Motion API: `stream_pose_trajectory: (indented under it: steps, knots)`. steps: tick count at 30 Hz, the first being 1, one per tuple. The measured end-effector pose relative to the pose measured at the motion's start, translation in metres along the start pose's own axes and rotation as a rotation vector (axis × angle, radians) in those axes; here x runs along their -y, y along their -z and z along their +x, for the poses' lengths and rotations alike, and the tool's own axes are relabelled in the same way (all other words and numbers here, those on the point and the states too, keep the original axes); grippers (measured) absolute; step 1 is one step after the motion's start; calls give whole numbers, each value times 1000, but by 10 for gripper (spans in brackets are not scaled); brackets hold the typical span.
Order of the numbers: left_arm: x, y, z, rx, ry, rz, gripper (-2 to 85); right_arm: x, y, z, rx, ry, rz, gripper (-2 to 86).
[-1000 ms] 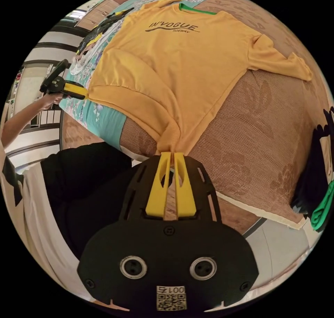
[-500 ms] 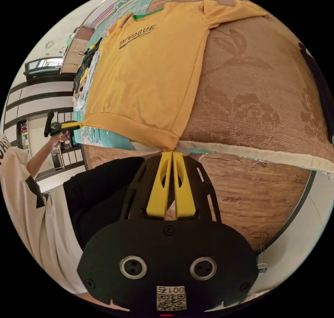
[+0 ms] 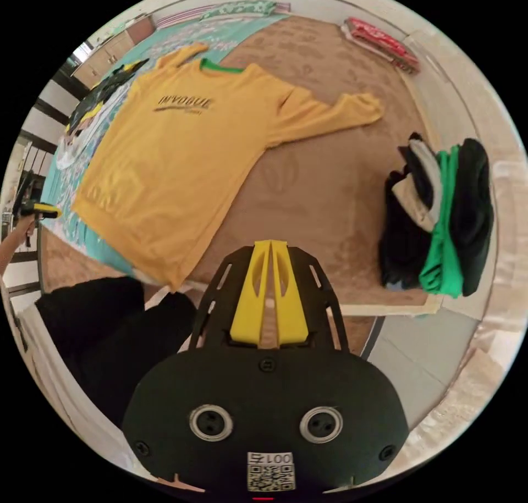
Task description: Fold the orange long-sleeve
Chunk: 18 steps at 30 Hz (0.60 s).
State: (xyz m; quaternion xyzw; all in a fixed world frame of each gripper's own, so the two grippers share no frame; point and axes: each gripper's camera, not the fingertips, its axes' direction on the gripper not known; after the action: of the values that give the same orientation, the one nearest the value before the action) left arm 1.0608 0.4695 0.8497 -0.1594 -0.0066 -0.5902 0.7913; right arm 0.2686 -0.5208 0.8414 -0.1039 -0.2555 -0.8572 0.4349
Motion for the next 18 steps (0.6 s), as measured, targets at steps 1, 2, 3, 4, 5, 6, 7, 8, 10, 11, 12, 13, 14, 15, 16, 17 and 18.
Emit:
stream_pose_trajectory:
  steps: [1,2,3,4,5,6,7,8,10,11,12,13,14,15,16,17,18]
  knots:
    - [19,19,22,-36,-47,101,-10,12,6,8,-34,-8,28,16]
    - [42,36,53,-38,-129,181,-10,36,18,23,-81,-12,90,21]
    - [56,43,70,-29,-180,214,-11,60,26,38,-105,-9,164,26]
    - [83,54,110,-2,-292,274,-11,72,30,46,-111,-14,199,32]
    - [111,61,155,24,-405,324,-12,96,33,61,-108,-33,263,43]
    - [125,64,177,35,-459,346,-12,120,32,78,-92,-63,308,62]
    - [150,65,221,64,-573,383,-11,131,29,87,-83,-86,322,72]
    - [174,63,263,115,-670,417,-12,154,20,105,-63,-136,333,84]
    - [210,56,313,180,-711,464,-13,185,0,130,-45,-213,303,98]
    - [234,50,340,187,-719,462,-14,202,-16,145,-45,-264,260,104]
    - [245,46,351,185,-720,449,-15,216,-31,157,-47,-322,218,107]
    - [265,37,370,178,-708,417,-15,221,-38,162,-46,-347,200,108]
    - [280,28,384,166,-695,391,-15,230,-50,171,-26,-375,168,111]
    - [285,23,390,159,-688,377,-14,235,-59,178,10,-398,156,114]
    - [295,12,399,148,-678,341,-12,237,-62,181,34,-409,162,116]
    - [301,0,406,149,-662,303,-11,239,-67,187,81,-437,164,116]
    - [304,-6,409,150,-653,282,-10,241,-74,192,117,-464,145,113]
